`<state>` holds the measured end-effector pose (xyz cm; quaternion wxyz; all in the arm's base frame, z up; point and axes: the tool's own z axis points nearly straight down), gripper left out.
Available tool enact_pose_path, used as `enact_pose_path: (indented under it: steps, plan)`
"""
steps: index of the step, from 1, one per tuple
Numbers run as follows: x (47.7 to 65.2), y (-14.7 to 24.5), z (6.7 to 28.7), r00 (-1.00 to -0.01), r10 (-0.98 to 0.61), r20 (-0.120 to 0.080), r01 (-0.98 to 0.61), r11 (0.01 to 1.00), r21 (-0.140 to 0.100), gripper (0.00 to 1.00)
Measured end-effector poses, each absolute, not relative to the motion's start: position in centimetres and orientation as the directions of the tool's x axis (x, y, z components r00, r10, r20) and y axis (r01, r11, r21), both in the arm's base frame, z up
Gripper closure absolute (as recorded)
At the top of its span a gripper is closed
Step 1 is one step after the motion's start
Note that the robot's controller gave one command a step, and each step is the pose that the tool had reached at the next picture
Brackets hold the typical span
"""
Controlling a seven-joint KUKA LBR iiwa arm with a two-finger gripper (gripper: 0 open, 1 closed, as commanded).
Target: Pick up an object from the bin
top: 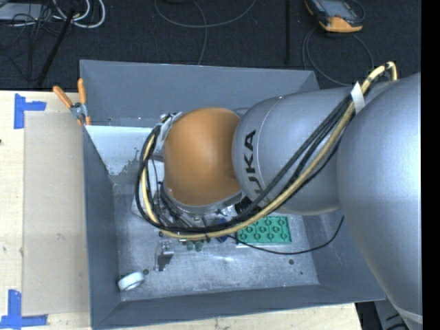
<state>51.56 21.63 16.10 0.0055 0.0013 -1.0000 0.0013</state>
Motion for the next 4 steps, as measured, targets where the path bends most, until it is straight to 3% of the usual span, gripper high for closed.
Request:
enact_pose_path:
  steps: [1, 2, 3, 4]
  plan:
    - [54.2, 20.5, 7.2, -0.992, 0.125, 0.002, 0.125, 0.992, 0.003, 0.00]
    - [53.2, 19.5, 11.7, -0.487, -0.874, -0.002, -0.874, 0.487, 0.000, 0.00]
    - [52.1, 20.8, 16.2, -0.674, -0.739, -0.004, -0.739, 0.674, 0.001, 0.00]
    - [52.6, 17.5, 7.2, -0.477, -0.879, -0.002, -0.879, 0.477, 0.001, 0.00]
